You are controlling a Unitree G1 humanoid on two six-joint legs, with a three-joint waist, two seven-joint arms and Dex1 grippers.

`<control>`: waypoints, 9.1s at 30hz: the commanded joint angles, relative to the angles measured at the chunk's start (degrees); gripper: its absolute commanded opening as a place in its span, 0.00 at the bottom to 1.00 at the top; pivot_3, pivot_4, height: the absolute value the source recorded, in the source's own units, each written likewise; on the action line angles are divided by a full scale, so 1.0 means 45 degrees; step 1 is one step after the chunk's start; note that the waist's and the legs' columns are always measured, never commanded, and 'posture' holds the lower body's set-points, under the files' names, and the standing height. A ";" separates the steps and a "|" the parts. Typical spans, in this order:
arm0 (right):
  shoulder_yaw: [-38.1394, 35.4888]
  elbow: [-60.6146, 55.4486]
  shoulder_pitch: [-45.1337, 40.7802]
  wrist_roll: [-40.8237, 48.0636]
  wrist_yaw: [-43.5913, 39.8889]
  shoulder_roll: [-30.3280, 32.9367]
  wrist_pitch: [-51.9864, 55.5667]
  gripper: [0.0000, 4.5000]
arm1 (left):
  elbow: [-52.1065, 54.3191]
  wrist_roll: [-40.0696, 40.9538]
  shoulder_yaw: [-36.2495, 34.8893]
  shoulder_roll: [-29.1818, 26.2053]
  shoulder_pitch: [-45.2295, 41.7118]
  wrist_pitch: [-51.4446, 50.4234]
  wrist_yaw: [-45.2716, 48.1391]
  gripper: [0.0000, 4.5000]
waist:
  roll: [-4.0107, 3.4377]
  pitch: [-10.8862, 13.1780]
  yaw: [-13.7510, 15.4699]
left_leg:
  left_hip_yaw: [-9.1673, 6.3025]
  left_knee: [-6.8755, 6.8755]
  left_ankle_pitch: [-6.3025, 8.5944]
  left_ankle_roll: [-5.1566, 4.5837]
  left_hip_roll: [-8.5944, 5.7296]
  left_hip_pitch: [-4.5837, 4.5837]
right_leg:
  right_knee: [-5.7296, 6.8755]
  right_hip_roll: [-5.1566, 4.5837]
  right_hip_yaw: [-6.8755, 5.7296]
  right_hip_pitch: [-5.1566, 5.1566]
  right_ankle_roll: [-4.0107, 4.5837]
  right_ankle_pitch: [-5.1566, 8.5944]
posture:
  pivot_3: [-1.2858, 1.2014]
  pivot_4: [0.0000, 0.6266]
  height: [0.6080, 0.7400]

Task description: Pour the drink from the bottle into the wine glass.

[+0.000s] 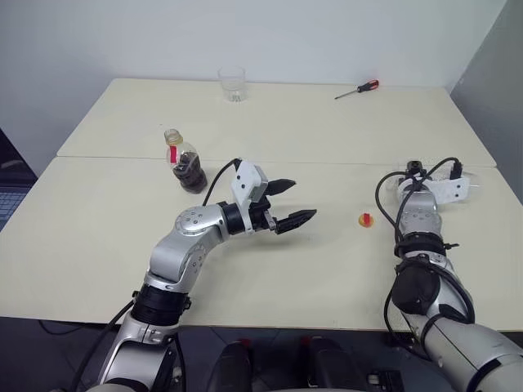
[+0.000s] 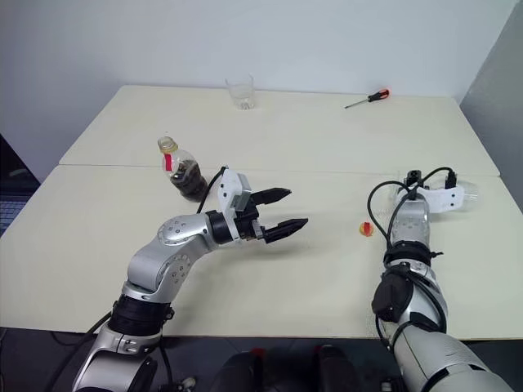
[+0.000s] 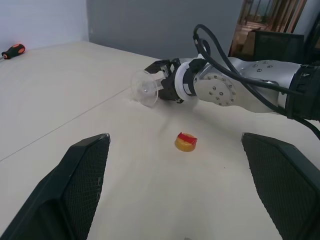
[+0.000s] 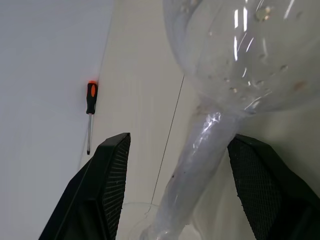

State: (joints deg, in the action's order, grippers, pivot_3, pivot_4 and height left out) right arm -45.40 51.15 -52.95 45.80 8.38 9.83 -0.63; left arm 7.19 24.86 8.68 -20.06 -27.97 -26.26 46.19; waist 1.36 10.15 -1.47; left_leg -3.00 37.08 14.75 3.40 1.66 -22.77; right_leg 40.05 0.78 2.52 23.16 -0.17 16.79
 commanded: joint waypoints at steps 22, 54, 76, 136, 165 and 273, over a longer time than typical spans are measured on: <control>0.0408 -0.0167 0.0000 0.0178 0.0262 -0.0037 0.0895 0.07 | 0.0343 -0.0004 -0.0125 -0.0043 -0.0436 0.0063 -0.0006 1.00 | -0.0009 -0.0013 -0.0045 | 0.0005 -0.0005 -0.0001 -0.0003 -0.0003 0.0012 | -0.0004 0.0014 0.0006 -0.0009 0.0000 0.0000 | 0.52 0.24 1.00; 1.1084 0.1440 0.0367 -0.9150 -0.5819 -0.4525 -0.6284 0.06 | 0.6682 0.1901 -0.5104 -0.1579 0.5038 -0.2528 -0.5167 1.00 | -0.0064 0.0037 -0.0187 | -0.0012 -0.0008 -0.0003 0.0005 0.0028 0.0004 | 0.0086 -0.0037 -0.0008 0.0062 0.0045 0.0040 | 0.52 0.24 1.00; 1.0527 0.2633 0.1032 -0.9449 -0.5469 -0.4000 -0.5534 0.58 | 0.5404 0.1578 -0.4480 -0.1708 0.3893 -0.1859 -0.4775 1.00 | -0.0046 0.0023 -0.0158 | -0.0009 -0.0013 -0.0003 0.0007 0.0018 0.0065 | 0.0087 -0.0016 -0.0004 0.0007 0.0048 0.0042 | 0.52 0.24 1.00; 1.0196 -1.9535 0.9101 -0.3014 -1.1505 0.4238 0.4562 0.58 | -0.1206 -0.2291 -0.5778 -0.0586 0.2187 0.2234 -0.7823 1.00 | 0.0010 0.0034 -0.0035 | -0.0037 -0.0008 0.0000 0.0007 -0.0009 0.0041 | 0.0041 0.0005 -0.0034 -0.0007 0.0035 0.0042 | 0.52 0.24 1.00; 1.0155 -1.9416 0.8670 -0.2673 -1.0156 0.4138 0.5697 0.58 | -1.3254 -0.3583 -0.4724 -0.0782 -0.4062 0.8064 -0.5538 1.00 | 0.0040 0.0019 -0.0040 | -0.0054 0.0004 0.0000 0.0005 -0.0032 0.0002 | 0.0018 0.0023 -0.0073 -0.0001 0.0022 0.0031 | 0.52 0.24 1.00; 0.9892 -1.6306 0.4400 -0.3474 -0.8981 0.3312 0.7277 0.59 | -1.8360 -1.5028 0.4493 -0.3465 -1.3990 1.6595 -0.6633 0.22 | 0.0052 0.0029 -0.0083 | -0.0006 0.0030 0.0000 0.0001 -0.0042 -0.0031 | 0.0095 0.0030 -0.0075 0.0072 0.0021 0.0030 | 0.52 0.24 1.00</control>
State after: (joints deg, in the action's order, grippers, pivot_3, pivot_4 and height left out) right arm 0.08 -21.10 -32.60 30.21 -31.70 24.62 33.25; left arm -76.32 -42.95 29.37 -34.42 -87.55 48.21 17.98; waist 1.59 10.28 -1.85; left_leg -3.03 37.22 14.74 3.41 1.47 -22.90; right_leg 40.48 0.91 2.17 23.48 -0.08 16.93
